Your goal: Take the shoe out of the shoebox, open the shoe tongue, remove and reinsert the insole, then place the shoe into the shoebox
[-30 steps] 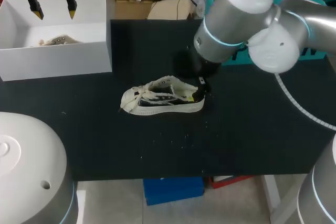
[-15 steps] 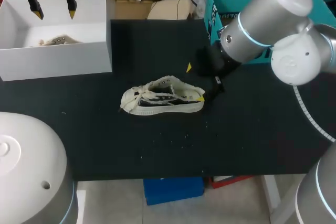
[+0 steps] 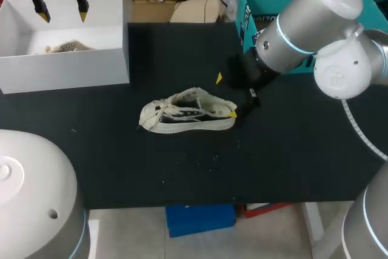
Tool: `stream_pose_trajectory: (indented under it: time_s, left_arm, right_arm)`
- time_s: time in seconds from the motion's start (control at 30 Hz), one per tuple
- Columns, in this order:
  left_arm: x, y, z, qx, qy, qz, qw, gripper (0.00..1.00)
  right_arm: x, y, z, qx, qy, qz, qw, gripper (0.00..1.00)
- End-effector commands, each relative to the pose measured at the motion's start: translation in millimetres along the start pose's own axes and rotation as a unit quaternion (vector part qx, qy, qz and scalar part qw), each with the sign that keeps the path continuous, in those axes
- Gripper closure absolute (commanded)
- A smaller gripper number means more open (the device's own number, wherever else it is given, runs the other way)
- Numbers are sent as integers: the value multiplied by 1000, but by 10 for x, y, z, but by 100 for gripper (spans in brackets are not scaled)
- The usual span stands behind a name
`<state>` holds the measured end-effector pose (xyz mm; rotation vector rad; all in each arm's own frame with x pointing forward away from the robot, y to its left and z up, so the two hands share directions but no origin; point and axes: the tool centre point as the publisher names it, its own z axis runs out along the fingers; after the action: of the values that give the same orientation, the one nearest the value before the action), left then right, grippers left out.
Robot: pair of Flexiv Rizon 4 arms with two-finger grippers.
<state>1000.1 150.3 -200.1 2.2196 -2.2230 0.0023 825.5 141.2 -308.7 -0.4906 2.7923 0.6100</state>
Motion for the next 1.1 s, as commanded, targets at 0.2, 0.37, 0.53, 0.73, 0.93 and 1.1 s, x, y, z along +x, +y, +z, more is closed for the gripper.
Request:
stream_pose_trajectory:
  time_s: [0.2,0.37,0.53,0.73,0.93,1.1]
  left_arm:
    - [1,1,-2,0,0,0,1000,0]
    - [1,1,-2,0,0,0,1000,0]
    - [1,1,-2,0,0,0,1000,0]
    - [1,1,-2,0,0,0,1000,0]
    - [1,1,-2,0,0,0,1000,0]
    - [1,1,-2,0,0,0,1000,0]
  right_arm:
    - [34,-104,31,-15,14,31,999,0]
    - [-53,-215,42,-31,19,73,997,0]
    - [-115,-307,103,-48,29,114,992,0]
    - [-116,-449,246,-67,23,158,985,0]
    - [-86,-528,395,-83,13,178,980,0]
    - [-82,-584,517,-101,9,196,975,0]
